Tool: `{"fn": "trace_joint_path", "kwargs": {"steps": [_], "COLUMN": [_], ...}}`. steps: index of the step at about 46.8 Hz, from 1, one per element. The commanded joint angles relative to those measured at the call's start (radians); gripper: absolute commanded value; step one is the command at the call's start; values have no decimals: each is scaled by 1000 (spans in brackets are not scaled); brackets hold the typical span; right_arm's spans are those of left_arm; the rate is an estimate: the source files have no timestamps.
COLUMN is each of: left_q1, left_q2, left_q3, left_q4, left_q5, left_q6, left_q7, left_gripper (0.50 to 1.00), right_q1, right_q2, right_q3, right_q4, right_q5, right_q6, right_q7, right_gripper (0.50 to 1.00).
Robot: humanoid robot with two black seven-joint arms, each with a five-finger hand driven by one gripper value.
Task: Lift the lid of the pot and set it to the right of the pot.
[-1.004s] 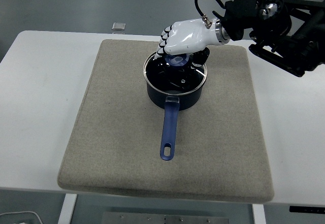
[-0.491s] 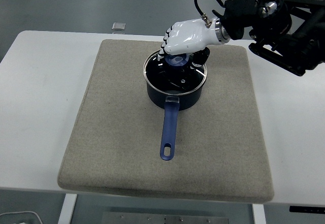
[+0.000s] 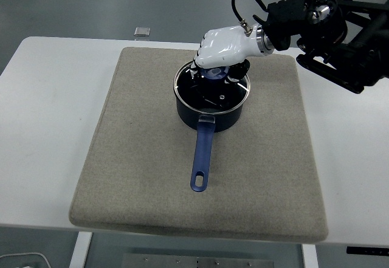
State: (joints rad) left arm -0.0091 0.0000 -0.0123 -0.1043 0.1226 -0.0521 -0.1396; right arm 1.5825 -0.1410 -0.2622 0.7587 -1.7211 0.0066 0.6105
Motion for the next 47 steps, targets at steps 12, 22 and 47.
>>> {"fn": "trace_joint_path", "kwargs": {"steps": [12, 22, 47], "left_q1": [0, 0, 0], "left_q2": [0, 0, 0], "left_q3": [-1, 0, 0], "left_q4": [0, 0, 0], "left_q5": [0, 0, 0], "left_q6": [0, 0, 0], "left_q7": [0, 0, 0], "left_gripper": [1000, 1000, 1000], "right_q1": [-1, 19, 47], "right_q2": [12, 12, 12], "right_q3": [11, 9, 9], "right_q4": [1, 1, 1], "right_q5": [0, 2, 3], "right_q6": [32, 33, 33], "right_q7": [0, 0, 0], "right_gripper": [500, 500, 500]}}
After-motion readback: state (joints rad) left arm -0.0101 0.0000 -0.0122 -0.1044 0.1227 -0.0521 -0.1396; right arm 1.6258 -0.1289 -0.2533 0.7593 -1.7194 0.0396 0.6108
